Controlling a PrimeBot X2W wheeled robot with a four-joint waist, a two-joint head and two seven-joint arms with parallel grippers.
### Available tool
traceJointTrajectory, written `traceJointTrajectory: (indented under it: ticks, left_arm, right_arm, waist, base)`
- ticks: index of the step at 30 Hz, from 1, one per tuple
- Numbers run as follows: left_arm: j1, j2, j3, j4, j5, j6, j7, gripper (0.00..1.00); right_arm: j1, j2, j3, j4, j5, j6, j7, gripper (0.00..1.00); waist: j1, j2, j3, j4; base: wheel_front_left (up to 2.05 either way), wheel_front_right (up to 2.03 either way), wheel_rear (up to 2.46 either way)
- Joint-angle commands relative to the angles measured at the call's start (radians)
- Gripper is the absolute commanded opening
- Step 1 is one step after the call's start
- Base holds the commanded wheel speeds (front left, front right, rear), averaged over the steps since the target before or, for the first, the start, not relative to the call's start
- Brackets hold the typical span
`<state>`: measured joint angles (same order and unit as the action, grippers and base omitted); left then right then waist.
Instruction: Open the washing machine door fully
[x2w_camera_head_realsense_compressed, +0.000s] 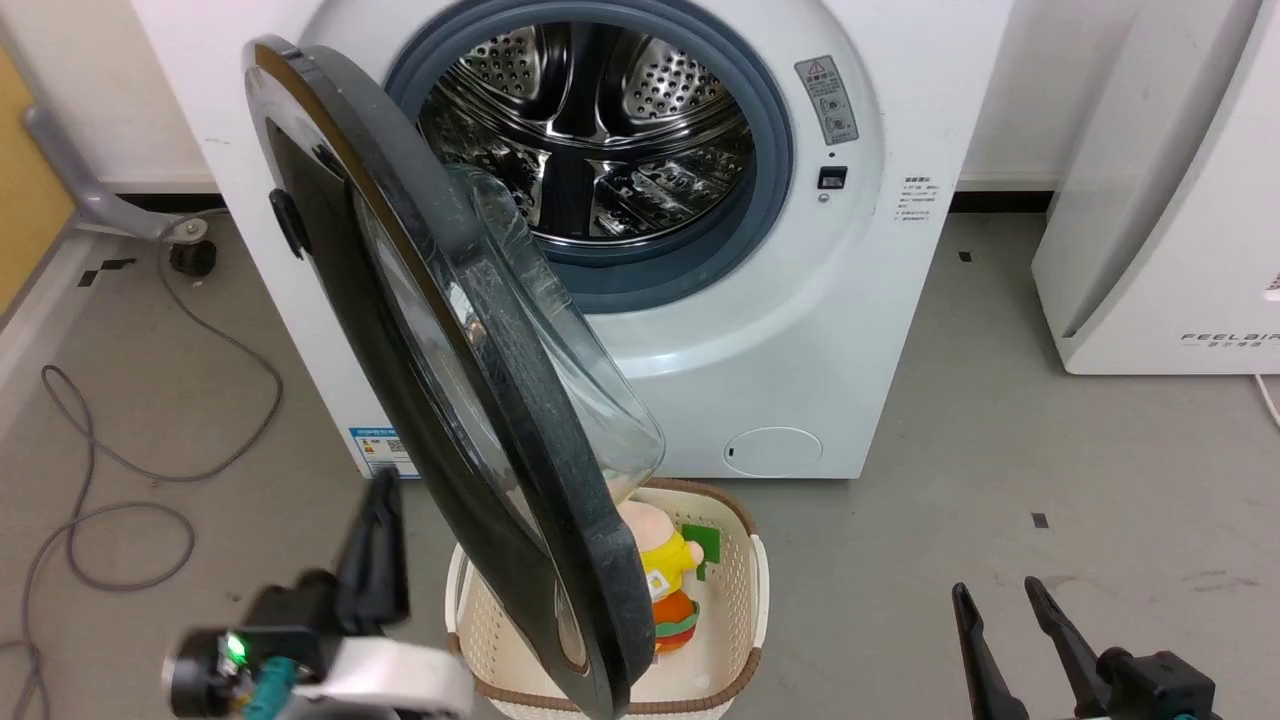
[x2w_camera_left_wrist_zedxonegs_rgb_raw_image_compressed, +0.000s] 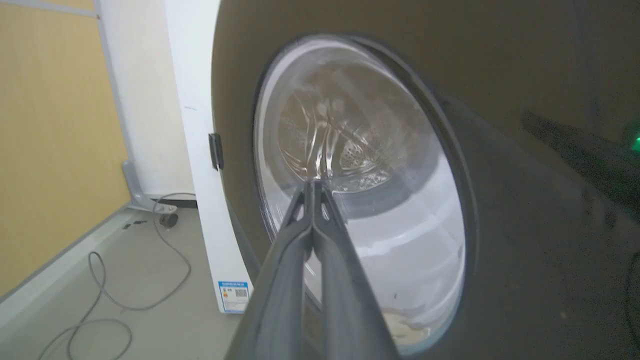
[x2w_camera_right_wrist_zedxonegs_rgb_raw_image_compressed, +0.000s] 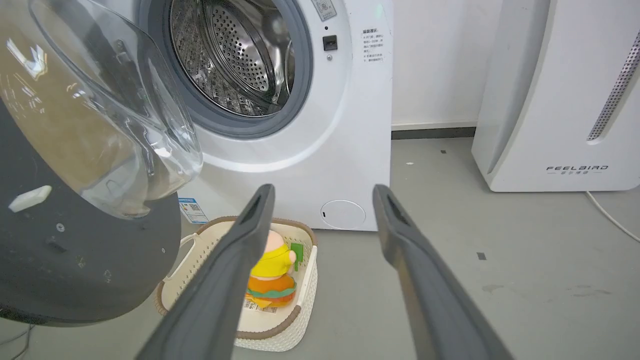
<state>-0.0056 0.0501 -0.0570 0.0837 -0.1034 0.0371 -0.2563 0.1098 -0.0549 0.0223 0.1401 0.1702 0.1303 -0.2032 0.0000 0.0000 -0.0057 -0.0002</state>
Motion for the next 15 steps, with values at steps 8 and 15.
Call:
traceJointTrajectory:
  ticks: [8, 15]
  left_arm:
    - [-0.062, 0.023, 0.018, -0.323, 0.070, 0.022, -0.006, 0.00]
    - [-0.099, 0.027, -0.039, -0.526, 0.104, 0.004, -0.006, 0.00]
  right_arm:
    - [-0.023, 0.005, 0.003, 0.022, 0.015, 0.000, -0.004, 1.00]
    - [-0.027, 0.005, 0.007, 0.036, 0.019, 0.000, -0.005, 1.00]
  waist:
    - [0.0000, 0.0000, -0.005, 0.004]
    - [0.0000, 0.0000, -0.006, -0.004]
  base:
    - [0.00, 0.00, 0.00]
    - [0.00, 0.00, 0.00]
